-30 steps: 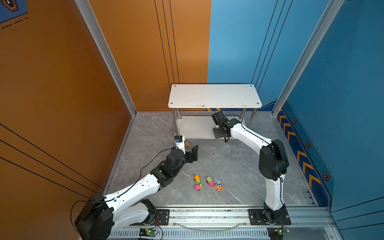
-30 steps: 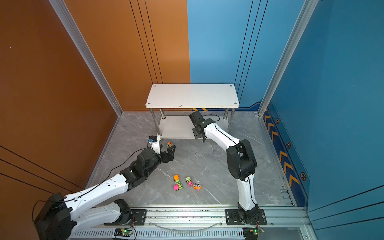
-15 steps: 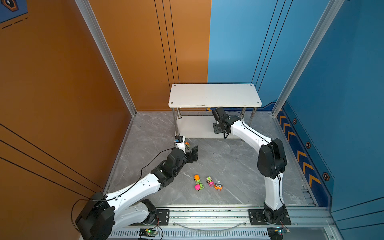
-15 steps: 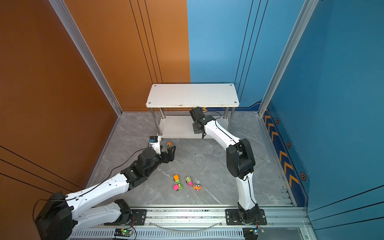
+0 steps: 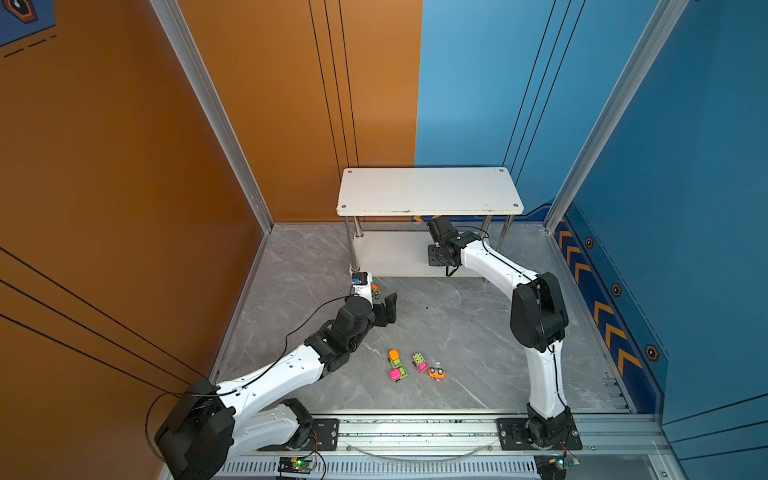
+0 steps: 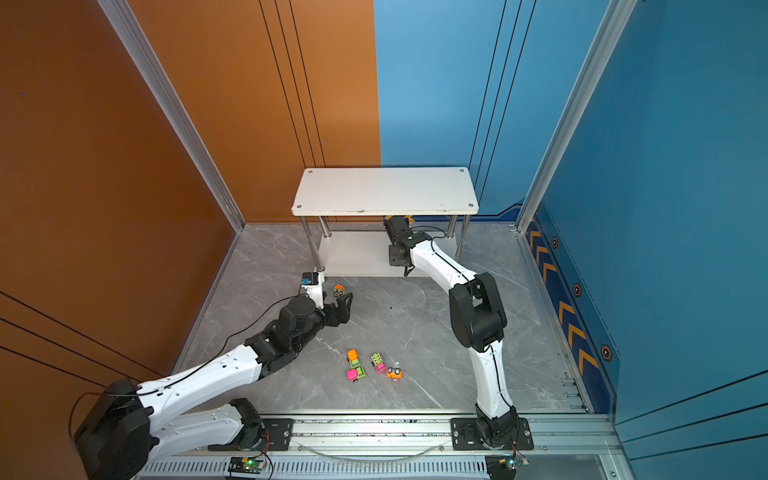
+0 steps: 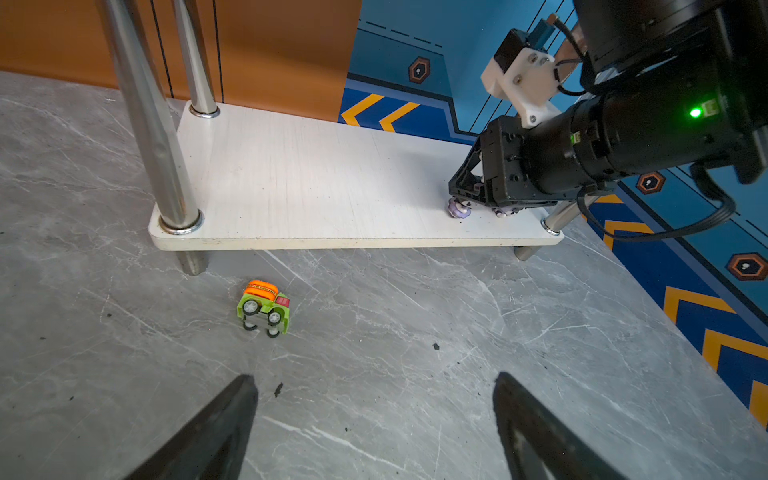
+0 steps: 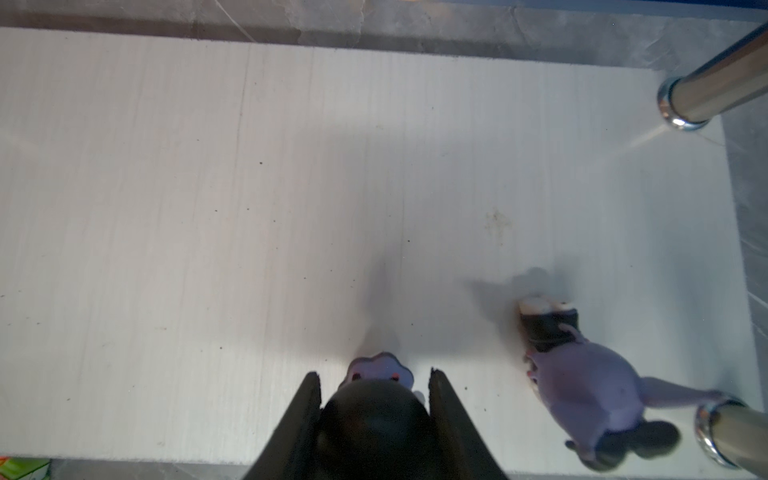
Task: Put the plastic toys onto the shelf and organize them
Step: 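Lower the figure onto the lower shelf board beside the purple figure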
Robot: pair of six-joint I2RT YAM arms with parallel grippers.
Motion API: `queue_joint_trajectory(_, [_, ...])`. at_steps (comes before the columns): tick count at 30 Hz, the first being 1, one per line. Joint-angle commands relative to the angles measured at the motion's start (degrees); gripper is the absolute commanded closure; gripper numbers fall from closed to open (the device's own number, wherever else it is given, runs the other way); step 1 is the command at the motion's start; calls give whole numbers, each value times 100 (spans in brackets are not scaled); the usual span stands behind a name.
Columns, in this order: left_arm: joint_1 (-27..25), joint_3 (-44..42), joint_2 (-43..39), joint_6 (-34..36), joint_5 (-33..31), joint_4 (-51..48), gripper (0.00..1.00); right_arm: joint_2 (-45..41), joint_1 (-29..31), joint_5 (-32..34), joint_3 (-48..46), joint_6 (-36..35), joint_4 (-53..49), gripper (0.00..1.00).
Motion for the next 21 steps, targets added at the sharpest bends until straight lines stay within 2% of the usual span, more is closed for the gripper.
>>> queue_joint_trajectory(1, [70,133,26,-20,59,-49,10,-32,-13,-154,-38,249,171,80])
queue_joint_trajectory(21, [70,154,61,-72,70,-47,10,23,-92,-179,-110,393,34,77])
